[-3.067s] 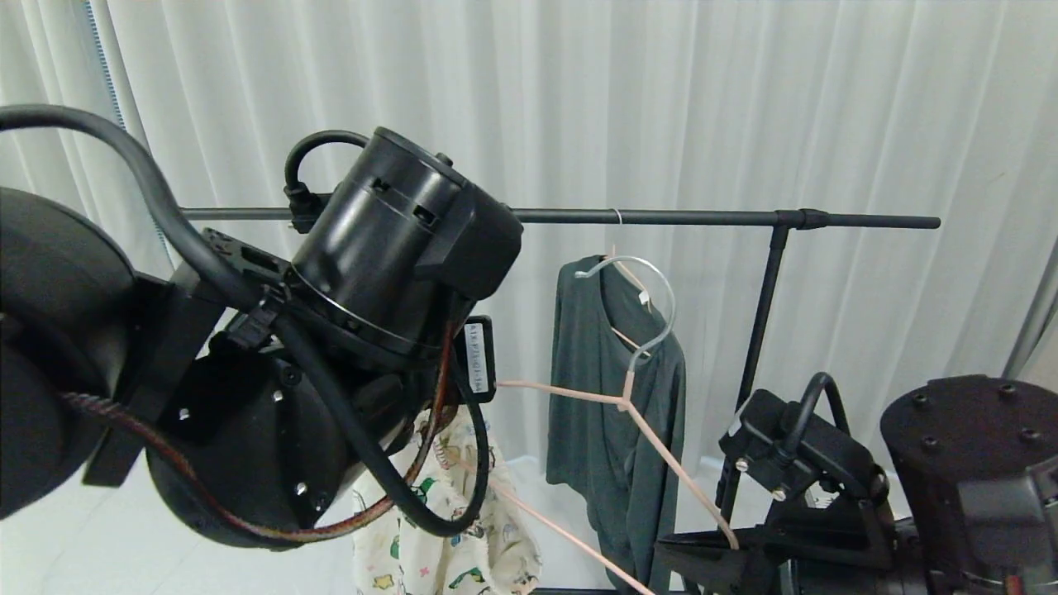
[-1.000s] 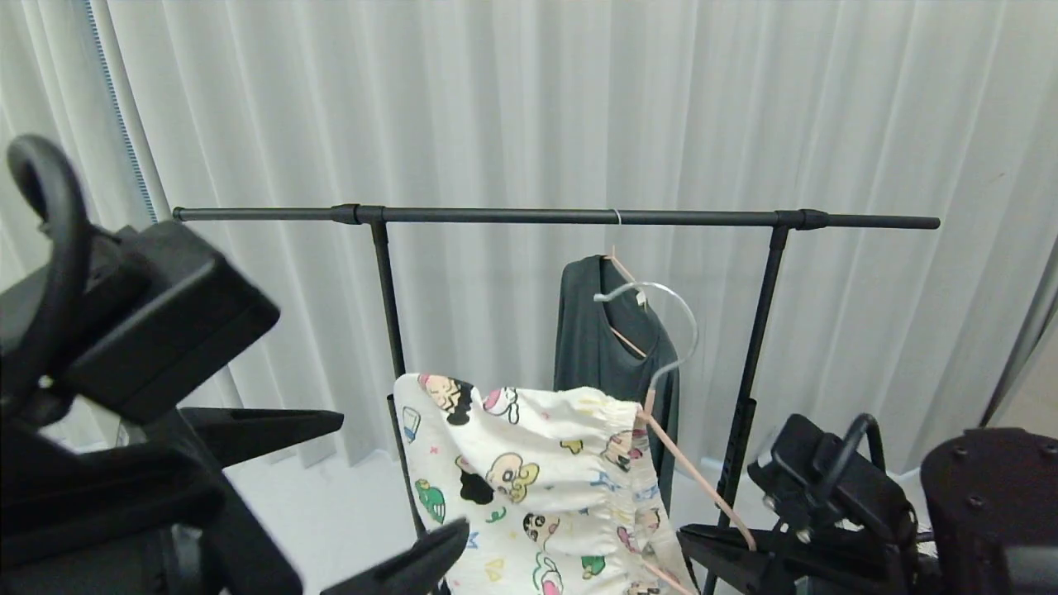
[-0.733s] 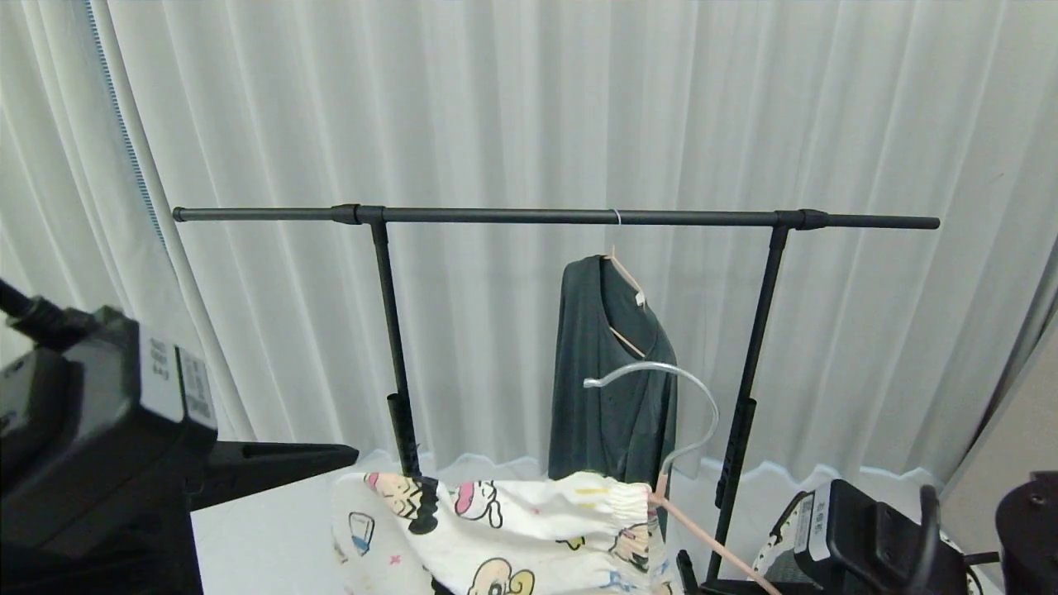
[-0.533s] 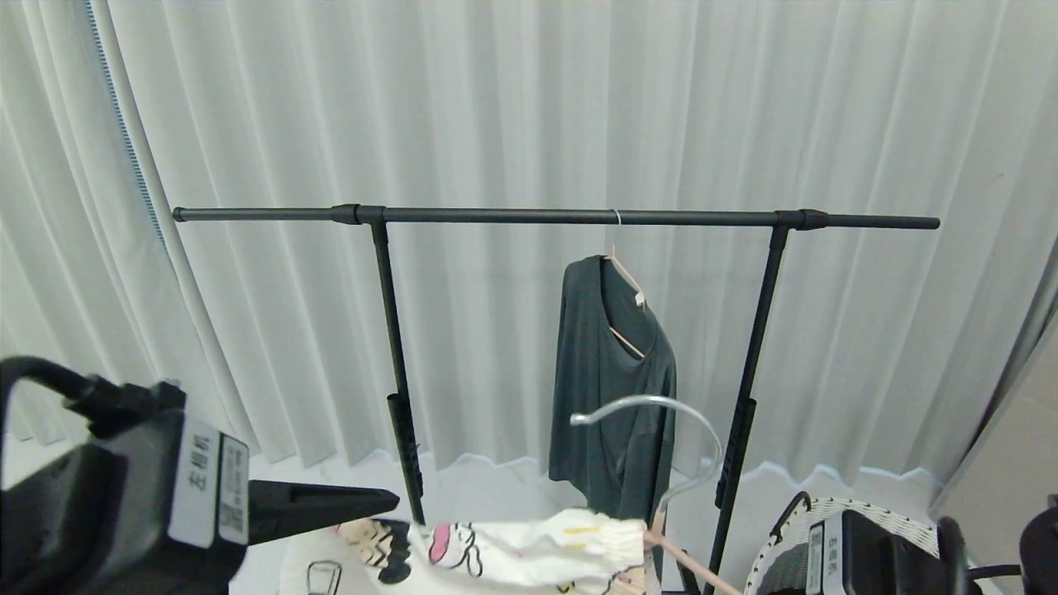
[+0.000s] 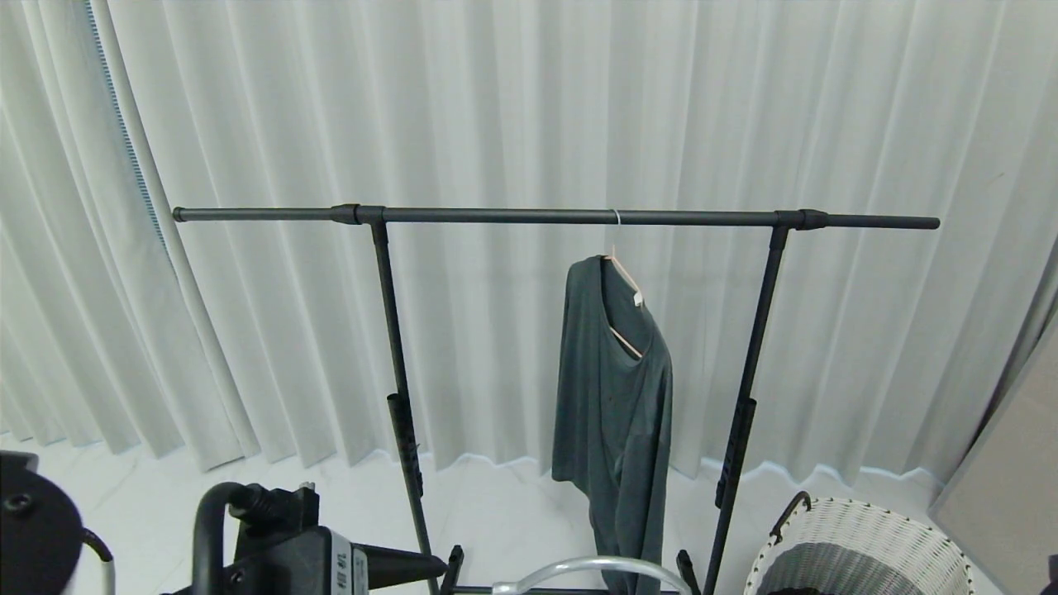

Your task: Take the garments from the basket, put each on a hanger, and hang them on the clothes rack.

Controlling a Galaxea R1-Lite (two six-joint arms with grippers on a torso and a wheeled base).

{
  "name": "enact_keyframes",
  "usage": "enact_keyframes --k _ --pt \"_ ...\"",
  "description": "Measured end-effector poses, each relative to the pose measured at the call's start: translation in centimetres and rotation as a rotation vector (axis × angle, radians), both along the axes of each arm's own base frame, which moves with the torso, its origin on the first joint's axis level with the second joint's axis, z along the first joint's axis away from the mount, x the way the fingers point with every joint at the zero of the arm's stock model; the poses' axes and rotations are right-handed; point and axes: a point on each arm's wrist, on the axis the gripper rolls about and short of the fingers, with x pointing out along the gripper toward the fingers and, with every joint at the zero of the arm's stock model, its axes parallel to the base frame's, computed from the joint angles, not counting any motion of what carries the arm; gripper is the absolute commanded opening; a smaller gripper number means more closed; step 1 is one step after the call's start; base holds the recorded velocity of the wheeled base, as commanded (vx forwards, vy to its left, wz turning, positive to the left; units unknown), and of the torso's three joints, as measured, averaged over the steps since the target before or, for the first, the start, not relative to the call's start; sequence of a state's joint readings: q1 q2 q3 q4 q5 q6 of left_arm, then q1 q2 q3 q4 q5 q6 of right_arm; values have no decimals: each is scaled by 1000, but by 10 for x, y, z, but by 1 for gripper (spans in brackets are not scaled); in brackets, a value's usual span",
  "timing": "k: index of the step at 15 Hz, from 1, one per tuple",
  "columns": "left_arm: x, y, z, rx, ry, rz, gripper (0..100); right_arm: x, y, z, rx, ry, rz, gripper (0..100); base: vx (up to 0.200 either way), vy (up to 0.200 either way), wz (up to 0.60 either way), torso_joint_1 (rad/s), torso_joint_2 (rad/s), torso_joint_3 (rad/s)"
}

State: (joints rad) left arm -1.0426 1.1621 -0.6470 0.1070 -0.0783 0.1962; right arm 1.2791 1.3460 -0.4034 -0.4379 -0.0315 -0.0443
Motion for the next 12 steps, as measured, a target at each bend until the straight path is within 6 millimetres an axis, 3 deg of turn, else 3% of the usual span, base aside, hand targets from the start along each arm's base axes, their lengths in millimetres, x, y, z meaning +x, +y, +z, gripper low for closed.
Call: enact_keyframes --k 3,4,12 --pt "0 0 -4 13 8 -4 100 0 1 0 1 -5 17 0 0 0 0 0 0 0" --pt "0 0 -4 16 9 -7 0 0 1 0 3 -6 17 0 0 0 0 0 0 0" --pt "-5 1 -9 28 15 -25 0 2 5 5 65 -29 12 0 0 0 0 0 0 0"
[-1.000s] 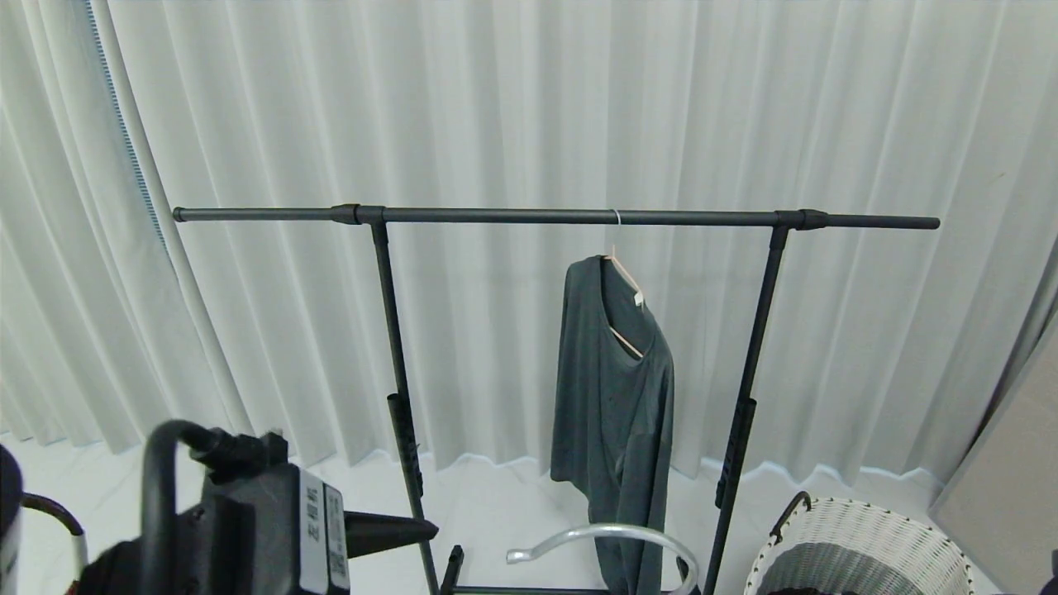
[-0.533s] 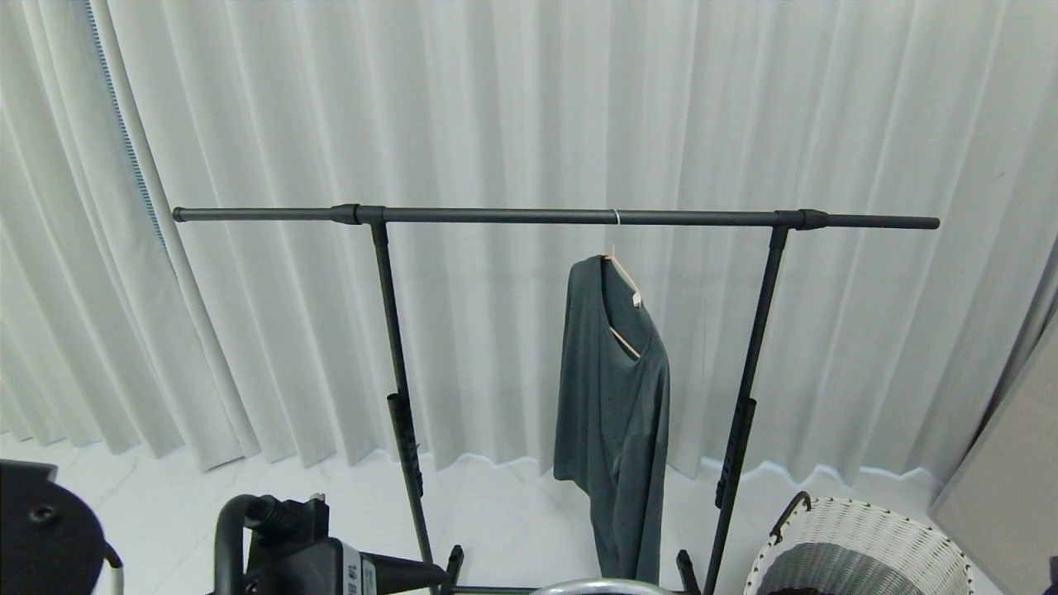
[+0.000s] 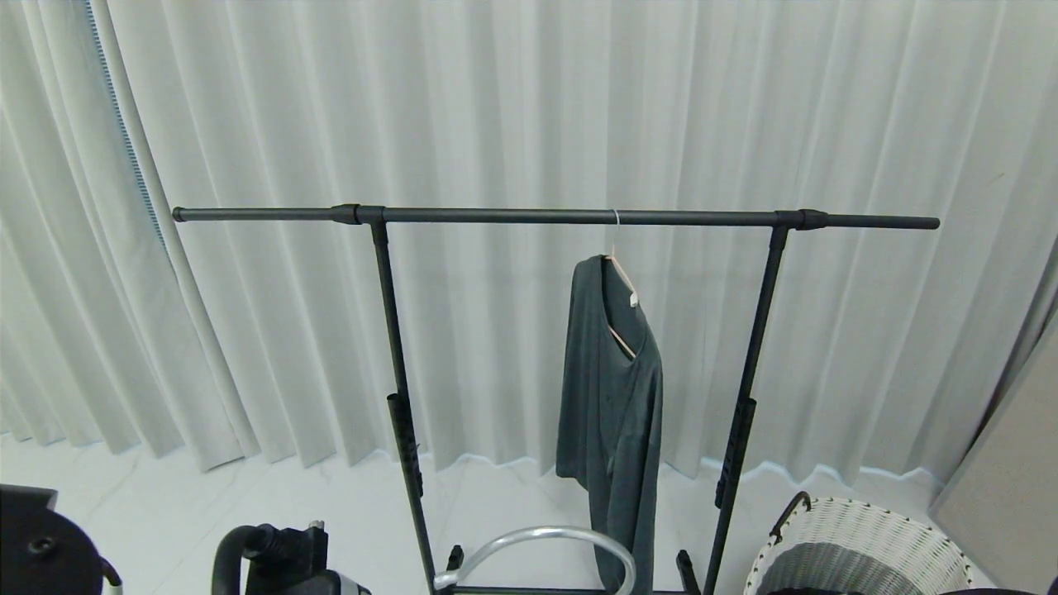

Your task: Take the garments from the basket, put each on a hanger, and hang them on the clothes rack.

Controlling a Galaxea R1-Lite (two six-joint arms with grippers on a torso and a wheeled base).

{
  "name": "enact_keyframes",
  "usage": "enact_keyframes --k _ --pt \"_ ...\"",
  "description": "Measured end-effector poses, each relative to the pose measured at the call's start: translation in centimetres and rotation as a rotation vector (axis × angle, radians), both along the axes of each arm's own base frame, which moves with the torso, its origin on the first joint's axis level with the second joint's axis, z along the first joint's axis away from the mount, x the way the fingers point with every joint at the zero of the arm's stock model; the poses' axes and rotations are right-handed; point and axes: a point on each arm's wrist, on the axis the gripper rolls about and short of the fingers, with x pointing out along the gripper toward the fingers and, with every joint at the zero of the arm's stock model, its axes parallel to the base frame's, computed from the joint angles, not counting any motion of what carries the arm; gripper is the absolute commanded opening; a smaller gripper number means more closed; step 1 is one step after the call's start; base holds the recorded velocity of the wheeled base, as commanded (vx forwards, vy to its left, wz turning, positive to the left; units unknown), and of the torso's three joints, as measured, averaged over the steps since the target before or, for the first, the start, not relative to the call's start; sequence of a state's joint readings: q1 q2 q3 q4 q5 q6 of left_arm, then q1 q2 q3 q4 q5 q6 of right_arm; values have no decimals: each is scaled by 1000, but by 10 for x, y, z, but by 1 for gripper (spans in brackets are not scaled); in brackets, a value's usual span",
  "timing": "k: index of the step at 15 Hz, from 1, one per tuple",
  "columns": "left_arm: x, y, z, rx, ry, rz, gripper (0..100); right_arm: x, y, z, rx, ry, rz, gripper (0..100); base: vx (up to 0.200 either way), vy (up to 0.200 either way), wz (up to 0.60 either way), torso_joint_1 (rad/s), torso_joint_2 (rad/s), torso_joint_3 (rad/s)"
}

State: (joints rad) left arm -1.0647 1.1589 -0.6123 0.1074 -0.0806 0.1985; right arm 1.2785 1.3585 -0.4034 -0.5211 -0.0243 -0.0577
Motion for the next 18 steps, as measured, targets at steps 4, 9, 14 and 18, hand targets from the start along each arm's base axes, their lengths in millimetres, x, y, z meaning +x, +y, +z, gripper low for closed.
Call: enact_keyframes --k 4,9,14,18 --pt "-3 6 -2 0 -6 7 0 1 0 0 -1 -12 -22 100 0 0 0 0 0 0" --pt "-3 16 -1 36 -118 161 0 15 -7 -1 -22 -54 -195 100 0 0 0 0 0 0" --pt "-1 26 0 11 -154 241 0 38 -24 -2 -7 -21 -361 100 0 0 0 0 0 0" --pt "19 27 26 -161 -254 380 0 46 -20 7 112 119 -458 100 0 0 0 0 0 0"
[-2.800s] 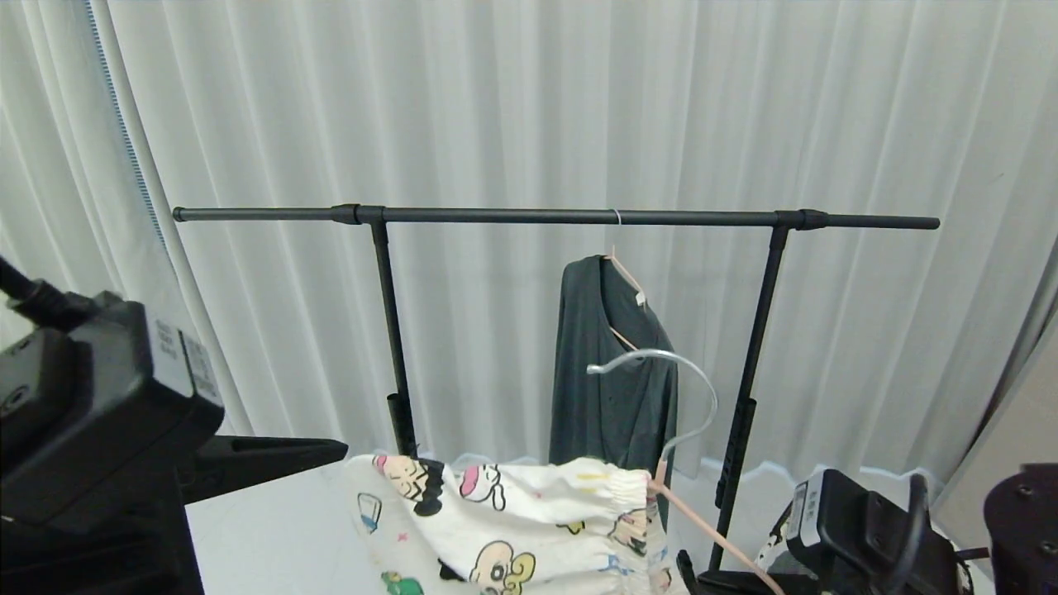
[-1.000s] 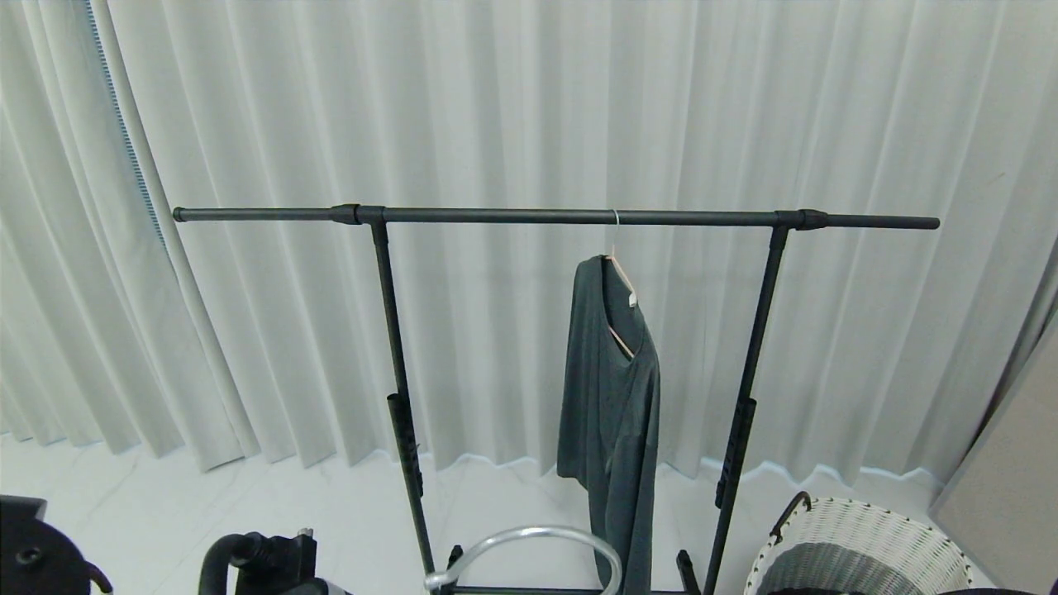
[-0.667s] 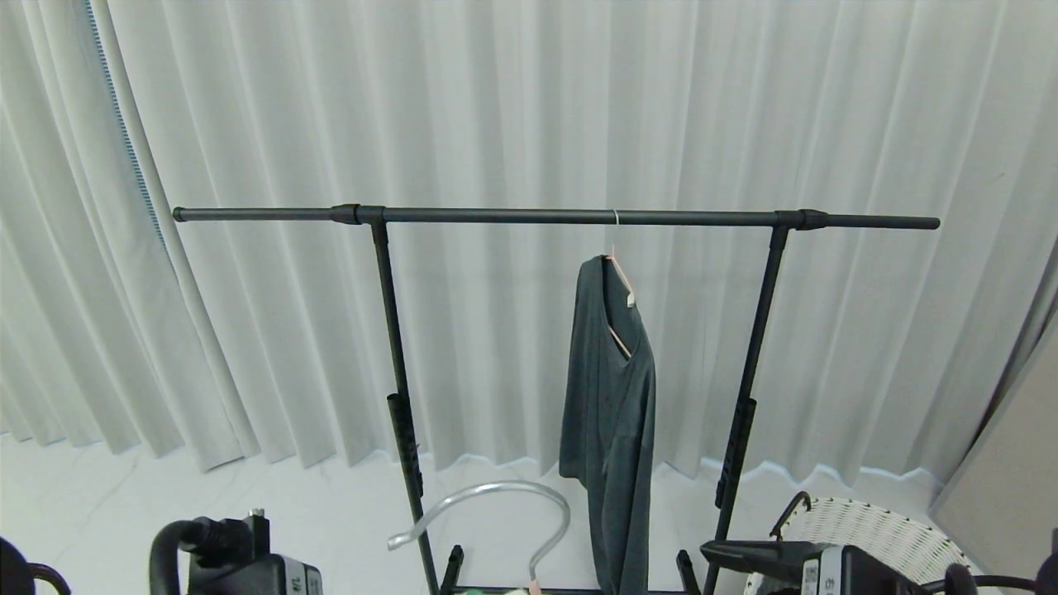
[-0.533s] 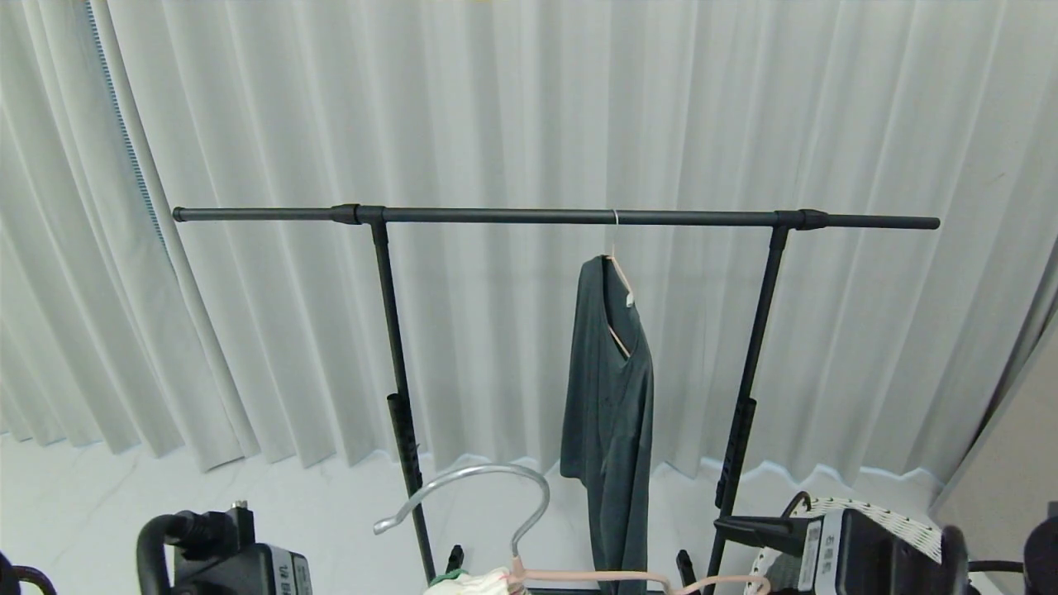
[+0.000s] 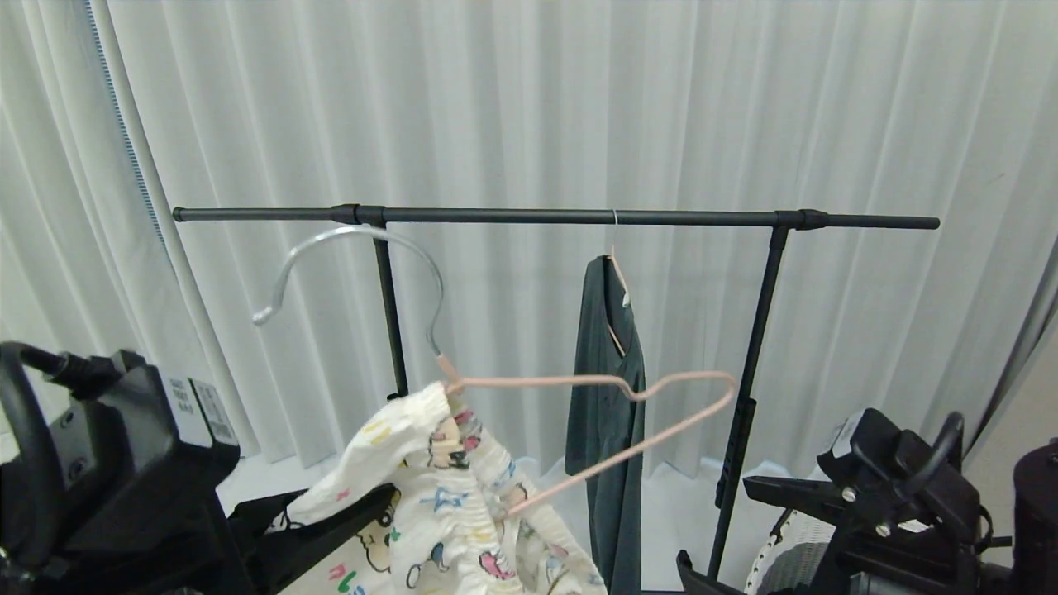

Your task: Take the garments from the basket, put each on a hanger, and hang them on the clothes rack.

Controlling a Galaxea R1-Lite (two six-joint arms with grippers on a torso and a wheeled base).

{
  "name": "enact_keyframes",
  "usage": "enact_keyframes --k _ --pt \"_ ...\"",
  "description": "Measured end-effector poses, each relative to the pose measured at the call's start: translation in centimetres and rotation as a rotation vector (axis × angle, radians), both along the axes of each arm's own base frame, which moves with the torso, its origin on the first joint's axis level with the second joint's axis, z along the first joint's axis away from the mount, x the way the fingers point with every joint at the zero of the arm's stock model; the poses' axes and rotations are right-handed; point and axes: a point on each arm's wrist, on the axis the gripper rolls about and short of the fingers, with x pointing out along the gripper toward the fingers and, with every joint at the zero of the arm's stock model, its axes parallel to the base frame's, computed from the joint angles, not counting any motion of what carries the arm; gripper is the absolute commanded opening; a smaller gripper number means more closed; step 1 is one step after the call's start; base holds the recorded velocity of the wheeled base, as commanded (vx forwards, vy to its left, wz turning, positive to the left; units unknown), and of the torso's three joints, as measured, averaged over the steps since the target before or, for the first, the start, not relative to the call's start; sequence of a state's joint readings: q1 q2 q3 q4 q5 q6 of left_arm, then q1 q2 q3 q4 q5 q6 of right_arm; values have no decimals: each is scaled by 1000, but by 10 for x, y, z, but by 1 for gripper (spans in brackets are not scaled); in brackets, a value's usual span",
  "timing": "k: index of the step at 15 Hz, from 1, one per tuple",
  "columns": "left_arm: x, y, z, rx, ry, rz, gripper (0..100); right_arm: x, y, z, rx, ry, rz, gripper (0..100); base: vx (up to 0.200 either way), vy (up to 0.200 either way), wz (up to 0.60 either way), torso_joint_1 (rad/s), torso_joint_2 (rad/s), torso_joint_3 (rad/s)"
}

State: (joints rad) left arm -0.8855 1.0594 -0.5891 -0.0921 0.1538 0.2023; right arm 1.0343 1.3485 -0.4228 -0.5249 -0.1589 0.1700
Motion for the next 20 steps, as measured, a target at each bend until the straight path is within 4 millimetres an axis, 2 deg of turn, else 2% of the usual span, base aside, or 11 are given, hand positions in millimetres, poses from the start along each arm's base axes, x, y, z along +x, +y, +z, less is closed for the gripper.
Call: enact_keyframes --k 6,9,12,16,20 --pt "12 -8 24 -50 -42 24 0 22 38 12 97 27 -28 100 0 0 0 0 0 0" --pt "15 -12 27 -53 -44 24 0 26 62 7 94 35 0 100 0 0 0 0 0 0" --pt "16 -14 28 -56 -43 22 0 30 76 2 89 39 12 100 0 0 0 0 0 0" --pt "17 -15 32 -76 -59 22 0 26 79 -13 21 37 -38 100 0 0 0 0 0 0" --pt "16 -14 28 -66 -52 24 0 38 60 -33 -95 18 -207 100 0 0 0 0 0 0"
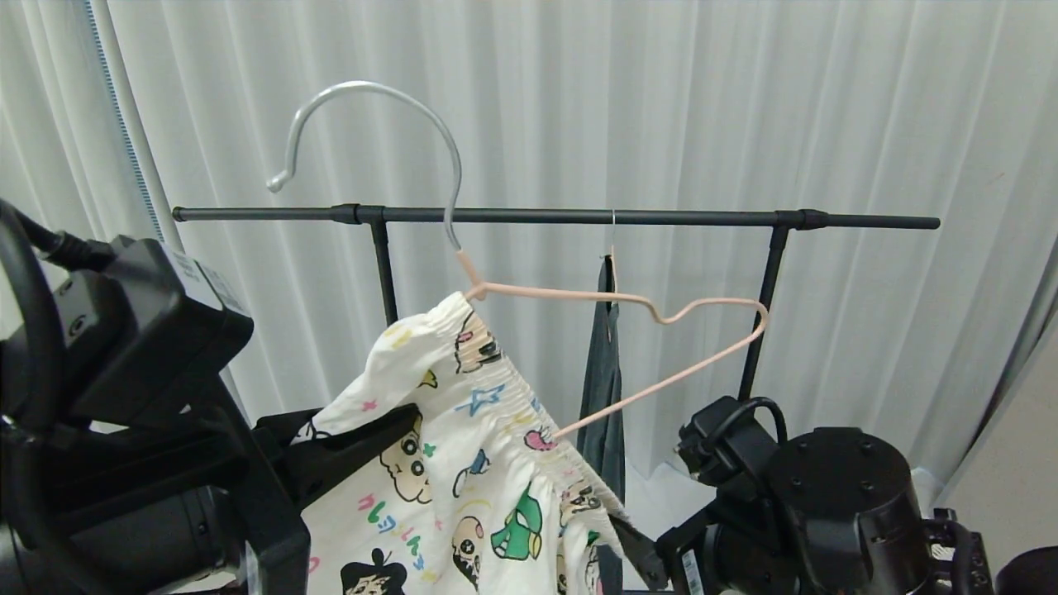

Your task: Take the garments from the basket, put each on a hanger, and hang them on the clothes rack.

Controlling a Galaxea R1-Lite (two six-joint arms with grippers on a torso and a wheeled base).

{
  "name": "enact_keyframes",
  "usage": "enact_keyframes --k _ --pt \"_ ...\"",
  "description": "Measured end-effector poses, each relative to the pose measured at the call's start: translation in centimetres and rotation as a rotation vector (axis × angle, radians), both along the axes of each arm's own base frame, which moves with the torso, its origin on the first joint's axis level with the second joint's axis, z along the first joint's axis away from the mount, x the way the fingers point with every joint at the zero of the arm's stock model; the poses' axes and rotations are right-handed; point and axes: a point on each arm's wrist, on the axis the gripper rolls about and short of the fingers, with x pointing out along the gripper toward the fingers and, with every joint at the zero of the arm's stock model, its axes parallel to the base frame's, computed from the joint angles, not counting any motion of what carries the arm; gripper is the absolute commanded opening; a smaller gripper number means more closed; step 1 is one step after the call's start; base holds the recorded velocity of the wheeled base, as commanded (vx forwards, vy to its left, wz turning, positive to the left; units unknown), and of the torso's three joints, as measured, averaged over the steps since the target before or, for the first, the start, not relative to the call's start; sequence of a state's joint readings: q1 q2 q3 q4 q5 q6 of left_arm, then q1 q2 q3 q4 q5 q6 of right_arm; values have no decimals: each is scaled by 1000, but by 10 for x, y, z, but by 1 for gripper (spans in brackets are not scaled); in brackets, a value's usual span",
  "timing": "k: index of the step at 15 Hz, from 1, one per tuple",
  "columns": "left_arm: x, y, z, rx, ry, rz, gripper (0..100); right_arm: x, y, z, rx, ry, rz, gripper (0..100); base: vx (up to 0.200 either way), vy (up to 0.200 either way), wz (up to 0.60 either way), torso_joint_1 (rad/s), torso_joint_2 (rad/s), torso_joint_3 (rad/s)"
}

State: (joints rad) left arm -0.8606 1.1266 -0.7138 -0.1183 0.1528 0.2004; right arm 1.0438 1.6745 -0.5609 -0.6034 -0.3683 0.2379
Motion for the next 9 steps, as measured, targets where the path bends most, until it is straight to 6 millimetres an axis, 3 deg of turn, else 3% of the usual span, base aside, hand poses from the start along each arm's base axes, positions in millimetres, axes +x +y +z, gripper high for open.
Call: enact_keyframes --k 6,9 --pt "-6 11 -49 193 52 2 0 34 -56 3 -117 -73 -216 100 0 0 0 0 0 0" --pt "-8 19 -69 306 53 -9 0 38 -69 10 -125 -102 -247 100 0 0 0 0 0 0"
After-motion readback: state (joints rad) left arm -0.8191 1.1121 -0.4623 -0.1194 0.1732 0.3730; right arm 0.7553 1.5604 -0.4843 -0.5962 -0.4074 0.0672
